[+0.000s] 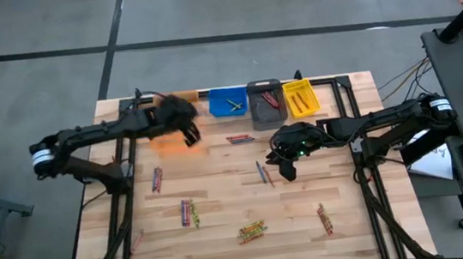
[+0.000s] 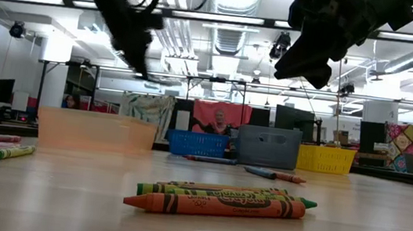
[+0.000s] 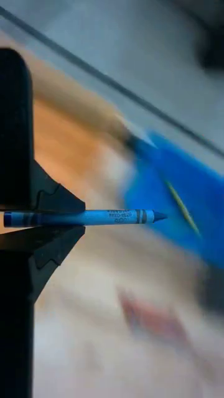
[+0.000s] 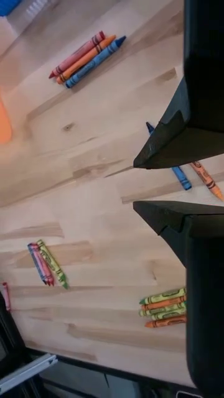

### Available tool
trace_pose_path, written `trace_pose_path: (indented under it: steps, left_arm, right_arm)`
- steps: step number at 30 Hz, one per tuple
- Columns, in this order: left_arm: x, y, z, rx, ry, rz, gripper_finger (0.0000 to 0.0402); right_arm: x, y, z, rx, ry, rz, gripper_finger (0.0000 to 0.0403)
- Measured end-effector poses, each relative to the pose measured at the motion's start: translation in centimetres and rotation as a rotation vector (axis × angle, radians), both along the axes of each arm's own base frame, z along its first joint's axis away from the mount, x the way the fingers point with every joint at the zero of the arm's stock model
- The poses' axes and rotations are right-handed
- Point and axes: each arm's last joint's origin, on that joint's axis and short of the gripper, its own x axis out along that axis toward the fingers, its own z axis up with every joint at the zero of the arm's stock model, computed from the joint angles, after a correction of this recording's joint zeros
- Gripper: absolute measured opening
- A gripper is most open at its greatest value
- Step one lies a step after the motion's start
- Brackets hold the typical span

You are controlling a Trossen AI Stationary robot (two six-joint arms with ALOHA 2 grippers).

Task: Sort crayons
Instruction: Put the blue crayon into the orange bin, then put the orange crayon into the yellow bin

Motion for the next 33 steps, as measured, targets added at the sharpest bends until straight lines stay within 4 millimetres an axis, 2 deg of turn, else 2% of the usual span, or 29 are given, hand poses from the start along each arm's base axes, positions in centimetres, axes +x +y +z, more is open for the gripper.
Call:
trace_pose_path:
  steps: [3,6,10,17,22,33]
  left_arm:
    - [-2.2,2.0,-0.5,-0.025,0.054,0.165,0.0000]
    - [-3.3,3.9,-2.1,-0.110,0.050,0.244,0.0000]
    - [-3.4,6.1,-4.6,-0.238,0.064,0.318,0.0000]
    - [-2.6,7.5,-7.8,-0.319,0.157,0.371,0.0000]
    - [-2.3,8.0,-8.5,-0.273,0.203,0.438,0.0014]
    - [-2.2,7.9,-7.9,-0.268,0.195,0.440,0.0083]
  right_arm:
    - [0.0,-0.1,0.0,-0.018,0.000,-0.012,0.0082]
    - [0.0,-0.1,0.0,-0.043,0.000,-0.030,0.0082]
    - [0.0,-0.3,0.0,-0.063,0.000,-0.054,0.0082]
    - [0.0,-0.2,0.0,-0.064,0.001,-0.053,0.0082]
    - [0.0,-0.2,0.0,-0.062,0.001,-0.055,0.0082]
    - [0.0,-0.3,0.0,0.016,0.002,-0.147,0.0082]
